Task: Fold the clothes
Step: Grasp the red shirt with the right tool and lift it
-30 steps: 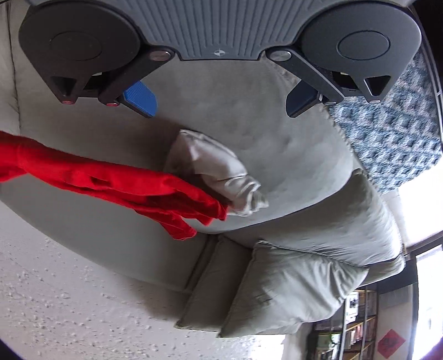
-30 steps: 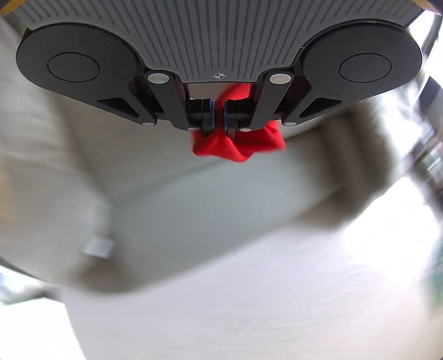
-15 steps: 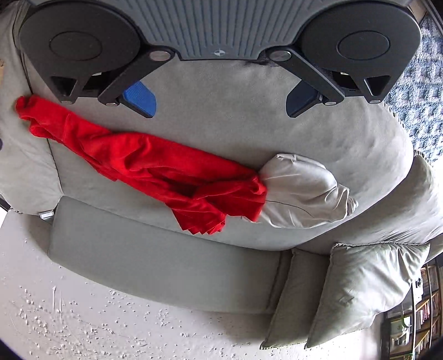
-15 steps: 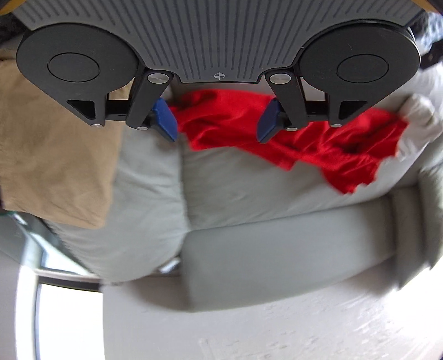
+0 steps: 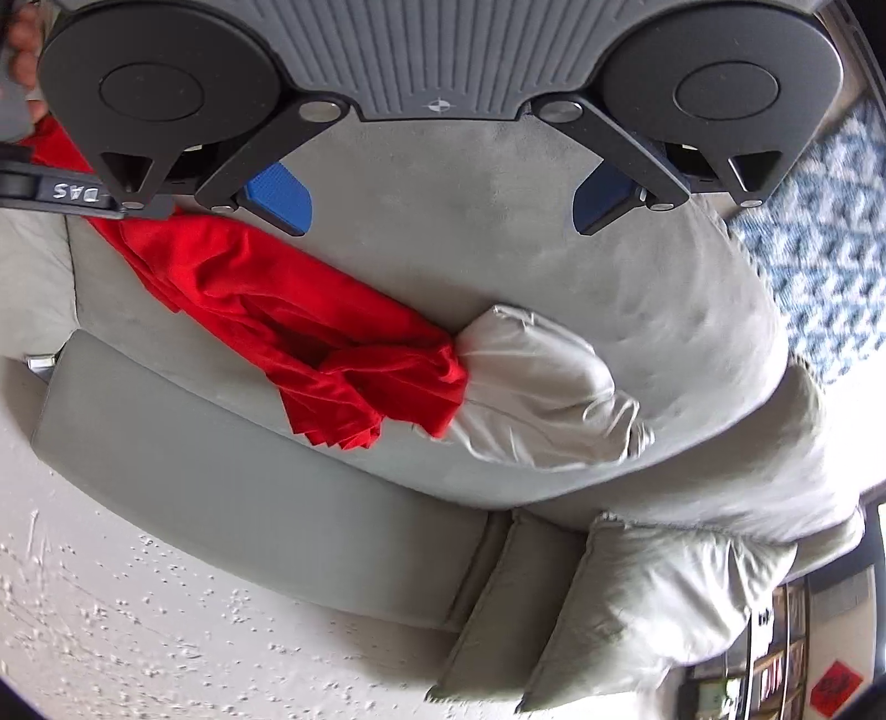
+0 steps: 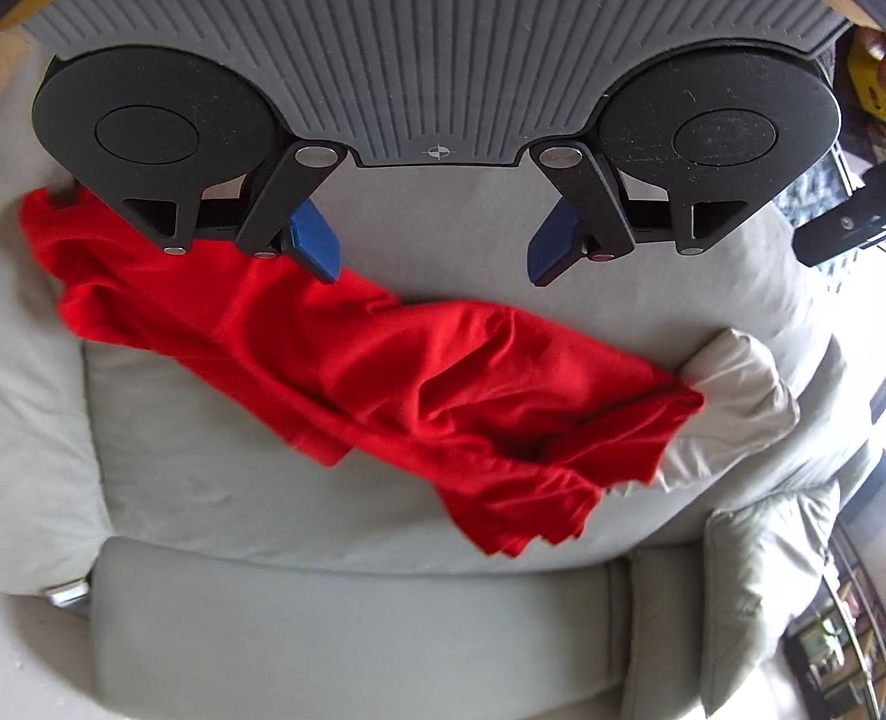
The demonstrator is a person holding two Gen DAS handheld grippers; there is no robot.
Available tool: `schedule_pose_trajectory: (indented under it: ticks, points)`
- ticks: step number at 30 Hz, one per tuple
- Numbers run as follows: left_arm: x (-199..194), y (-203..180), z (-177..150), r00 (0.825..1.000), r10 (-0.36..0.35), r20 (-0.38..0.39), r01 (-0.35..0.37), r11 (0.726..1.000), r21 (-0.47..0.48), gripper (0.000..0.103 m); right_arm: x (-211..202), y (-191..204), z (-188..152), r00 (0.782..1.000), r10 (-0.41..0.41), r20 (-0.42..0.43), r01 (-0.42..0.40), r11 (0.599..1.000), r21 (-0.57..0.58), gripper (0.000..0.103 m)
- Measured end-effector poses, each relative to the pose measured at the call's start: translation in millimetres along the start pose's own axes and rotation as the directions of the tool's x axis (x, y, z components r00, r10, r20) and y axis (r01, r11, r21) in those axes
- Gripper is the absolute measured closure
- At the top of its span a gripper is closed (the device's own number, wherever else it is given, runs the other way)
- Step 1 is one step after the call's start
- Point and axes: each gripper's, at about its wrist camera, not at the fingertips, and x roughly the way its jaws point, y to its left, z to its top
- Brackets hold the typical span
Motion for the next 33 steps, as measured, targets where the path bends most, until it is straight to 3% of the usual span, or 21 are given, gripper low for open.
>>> schedule_pose_trajectory:
  ticks: [8, 12, 14, 16, 19, 21, 24, 26, 28, 29, 31, 32, 33]
  points:
    - [15.3, 4.9, 2.6, 0.999, -0.005, -0.046, 0.003, 1.000, -0.024, 0.002, 44.5, -33.0, 38.5, 0.985, -0.136, 0.105, 0.132, 0.990, 0.041, 0.022]
    - [19.7, -3.0, 6.9, 0.998, -0.012, -0.055, 0.013, 1.000, 0.017, 0.002, 92.3, -46.3, 68.5, 0.996, -0.091, 0.018, 0.088, 0.990, 0.114, 0.015]
    - [18.2, -5.1, 9.2, 0.999, -0.010, -0.043, 0.012, 0.999, 0.039, 0.002, 114.1, -43.3, 75.0, 0.995, -0.088, -0.056, 0.092, 0.992, 0.087, 0.031]
    - [15.0, -3.7, 10.4, 1.000, -0.004, -0.030, 0.006, 0.999, 0.037, 0.002, 108.5, -29.0, 71.9, 0.993, -0.115, -0.027, 0.116, 0.993, 0.014, 0.081]
    - [9.8, 3.3, 10.9, 1.000, 0.011, -0.020, -0.011, 1.000, -0.005, 0.002, 59.6, -8.1, 59.0, 0.998, 0.010, 0.067, -0.009, 1.000, -0.020, 0.082]
    - [5.7, 8.3, 12.7, 0.999, 0.029, -0.014, -0.029, 0.999, -0.037, 0.002, 14.6, 9.7, 42.0, 0.989, 0.078, 0.125, -0.063, 0.990, -0.122, 0.082]
    - [-3.0, 14.9, 17.5, 0.998, 0.064, 0.021, -0.062, 0.996, -0.066, 0.002, -48.9, 33.7, 8.8, 0.972, 0.191, 0.135, -0.136, 0.930, -0.342, 0.082]
    - [-8.8, 19.3, 20.6, 0.995, 0.088, 0.043, -0.084, 0.993, -0.086, 0.002, -55.1, 46.5, -20.3, 0.975, 0.216, -0.058, -0.215, 0.832, -0.512, 0.082]
    - [-10.6, 22.1, 23.3, 0.995, 0.091, 0.052, -0.086, 0.993, -0.082, 0.002, -54.8, 58.6, -50.4, 0.946, 0.178, -0.272, -0.316, 0.698, -0.642, 0.088]
    - [-10.8, 23.2, 24.6, 0.995, 0.089, 0.054, -0.085, 0.994, -0.076, 0.002, -53.1, 61.5, -59.7, 0.937, 0.137, -0.321, -0.327, 0.664, -0.672, 0.087]
    - [-12.1, 24.4, 22.6, 0.995, 0.082, 0.054, -0.078, 0.995, -0.069, 0.002, -51.0, 60.3, -64.3, 0.940, 0.083, -0.331, -0.298, 0.673, -0.677, 0.070]
    - [-12.1, 23.1, 20.6, 0.996, 0.076, 0.047, -0.073, 0.995, -0.065, 0.002, -56.2, 53.9, -55.9, 0.942, 0.119, -0.312, -0.299, 0.719, -0.628, 0.064]
    - [-11.5, 20.3, 18.3, 0.997, 0.067, 0.034, -0.065, 0.996, -0.060, 0.002, -62.9, 45.5, -45.2, 0.944, 0.167, -0.285, -0.306, 0.768, -0.563, 0.049]
